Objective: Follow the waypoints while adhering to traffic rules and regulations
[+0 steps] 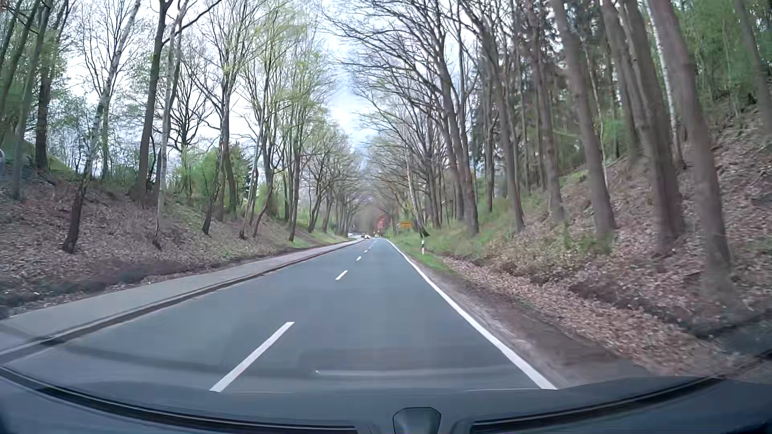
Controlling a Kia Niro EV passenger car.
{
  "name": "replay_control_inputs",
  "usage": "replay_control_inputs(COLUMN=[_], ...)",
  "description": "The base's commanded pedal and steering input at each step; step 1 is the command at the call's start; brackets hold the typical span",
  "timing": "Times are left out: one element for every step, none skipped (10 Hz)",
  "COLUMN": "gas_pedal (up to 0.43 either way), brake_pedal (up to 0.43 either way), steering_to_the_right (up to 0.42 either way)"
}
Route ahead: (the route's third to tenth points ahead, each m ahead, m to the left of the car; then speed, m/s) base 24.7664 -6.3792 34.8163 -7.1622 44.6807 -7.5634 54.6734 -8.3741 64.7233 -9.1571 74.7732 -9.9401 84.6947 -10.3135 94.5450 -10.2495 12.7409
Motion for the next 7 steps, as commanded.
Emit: replay_control_inputs(gas_pedal=[0.008,0.008,0.008,0.008,0.008,0.008,0.008], brake_pedal=[0.000,0.000,0.000,0.000,0.000,0.000,0.000], steering_to_the_right=[-0.004,-0.004,-0.004,-0.004,-0.005,-0.005,-0.005])
